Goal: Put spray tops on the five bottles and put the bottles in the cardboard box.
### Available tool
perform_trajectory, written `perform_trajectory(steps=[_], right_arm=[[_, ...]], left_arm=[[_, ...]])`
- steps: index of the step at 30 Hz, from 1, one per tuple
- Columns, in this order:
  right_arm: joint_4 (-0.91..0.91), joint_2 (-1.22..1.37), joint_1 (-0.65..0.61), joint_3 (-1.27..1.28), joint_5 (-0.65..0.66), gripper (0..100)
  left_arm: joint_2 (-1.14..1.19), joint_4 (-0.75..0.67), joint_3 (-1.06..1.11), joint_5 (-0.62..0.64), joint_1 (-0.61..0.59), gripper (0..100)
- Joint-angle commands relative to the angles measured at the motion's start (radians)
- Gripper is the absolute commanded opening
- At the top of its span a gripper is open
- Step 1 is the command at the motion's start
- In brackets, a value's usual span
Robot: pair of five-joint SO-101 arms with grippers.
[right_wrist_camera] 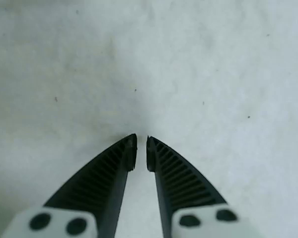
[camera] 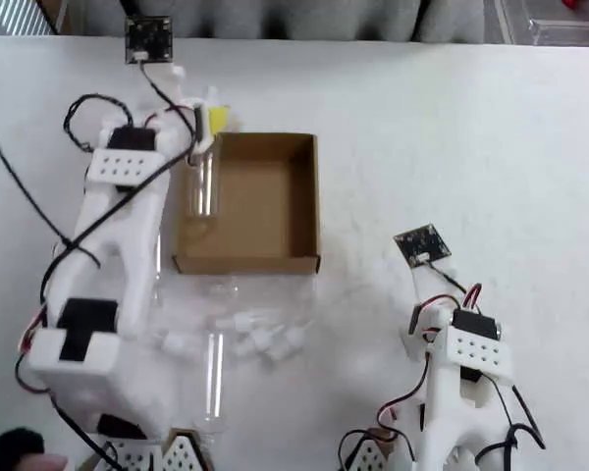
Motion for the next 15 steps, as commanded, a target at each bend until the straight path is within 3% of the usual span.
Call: perform_trajectory(steps=[1,15], right_arm=[[-0.015,-0.015,0.001,-0.005,0.009,1.6],[-0.028,-0.012,-0.022,-0.005,0.003,1.6]], left_arm=[[0.130,0.068,-0.239,0.002,-0.016,28],[0.645,0.367,-0.990,-0.005,-0.047,29]])
